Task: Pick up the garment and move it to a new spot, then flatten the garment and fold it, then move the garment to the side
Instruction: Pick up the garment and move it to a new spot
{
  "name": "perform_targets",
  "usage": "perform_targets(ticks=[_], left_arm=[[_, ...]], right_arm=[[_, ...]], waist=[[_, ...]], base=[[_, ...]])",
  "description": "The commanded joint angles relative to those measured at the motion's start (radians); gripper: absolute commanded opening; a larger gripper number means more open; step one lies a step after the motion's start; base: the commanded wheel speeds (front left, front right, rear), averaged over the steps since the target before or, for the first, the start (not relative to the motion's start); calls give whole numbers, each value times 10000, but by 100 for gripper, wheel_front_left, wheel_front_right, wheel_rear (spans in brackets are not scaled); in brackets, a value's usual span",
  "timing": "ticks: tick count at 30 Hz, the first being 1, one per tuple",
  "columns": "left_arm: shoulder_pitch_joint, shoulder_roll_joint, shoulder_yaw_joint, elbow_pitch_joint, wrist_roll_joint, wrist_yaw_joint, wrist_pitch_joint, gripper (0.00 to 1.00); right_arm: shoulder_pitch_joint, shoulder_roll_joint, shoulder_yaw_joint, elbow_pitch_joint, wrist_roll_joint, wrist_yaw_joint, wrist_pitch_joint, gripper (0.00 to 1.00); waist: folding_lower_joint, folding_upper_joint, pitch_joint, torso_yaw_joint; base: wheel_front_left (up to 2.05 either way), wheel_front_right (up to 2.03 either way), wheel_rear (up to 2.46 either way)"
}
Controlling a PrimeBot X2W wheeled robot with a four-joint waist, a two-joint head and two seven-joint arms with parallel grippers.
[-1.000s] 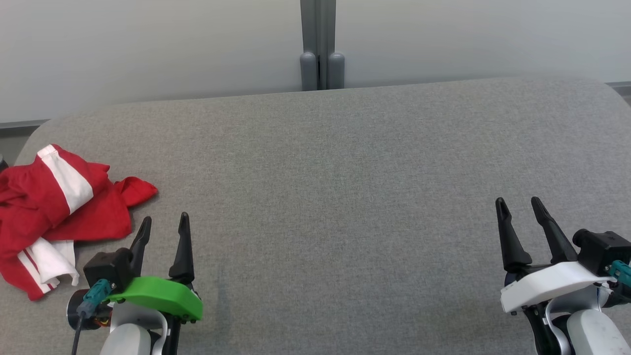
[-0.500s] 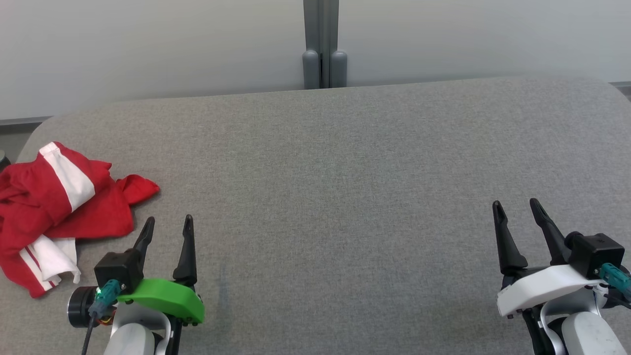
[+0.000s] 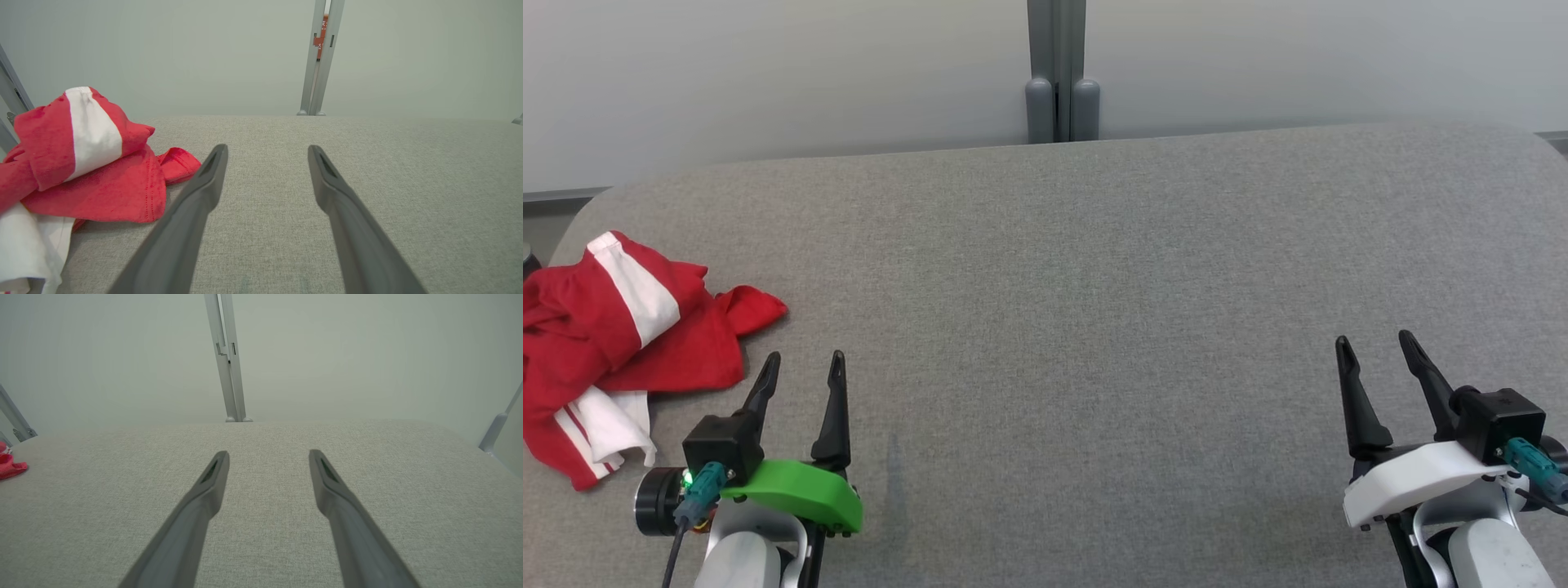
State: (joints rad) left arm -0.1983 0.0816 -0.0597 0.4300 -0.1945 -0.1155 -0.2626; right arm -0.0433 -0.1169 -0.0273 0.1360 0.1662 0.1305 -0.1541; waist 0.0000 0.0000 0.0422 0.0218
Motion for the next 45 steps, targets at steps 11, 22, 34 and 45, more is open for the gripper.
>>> perform_targets(ticks=[11, 22, 34, 45], left_arm=[[-181, -31, 171, 0, -6, -66, -31, 100], [-363, -76, 540, -216, -37, 48, -20, 100], [-291, -125, 1088, -434, 0, 154, -22, 100], [-174, -216, 1358, -532, -37, 77, -20, 100]], right_arm=[[120, 16, -54, 8, 73, 4, -100, 100], [-254, -61, 534, -337, 159, 4, -77, 100], [-624, -149, 1391, -654, 311, 4, 59, 100], [-683, -231, 1417, -821, 328, 3, 186, 100]], waist=[[0, 0, 25, 90], [0, 0, 217, 1184], [0, 0, 376, 2987], [0, 0, 516, 3692]], base=[[0, 0, 0], [0, 0, 0], [0, 0, 0], [0, 0, 0]])
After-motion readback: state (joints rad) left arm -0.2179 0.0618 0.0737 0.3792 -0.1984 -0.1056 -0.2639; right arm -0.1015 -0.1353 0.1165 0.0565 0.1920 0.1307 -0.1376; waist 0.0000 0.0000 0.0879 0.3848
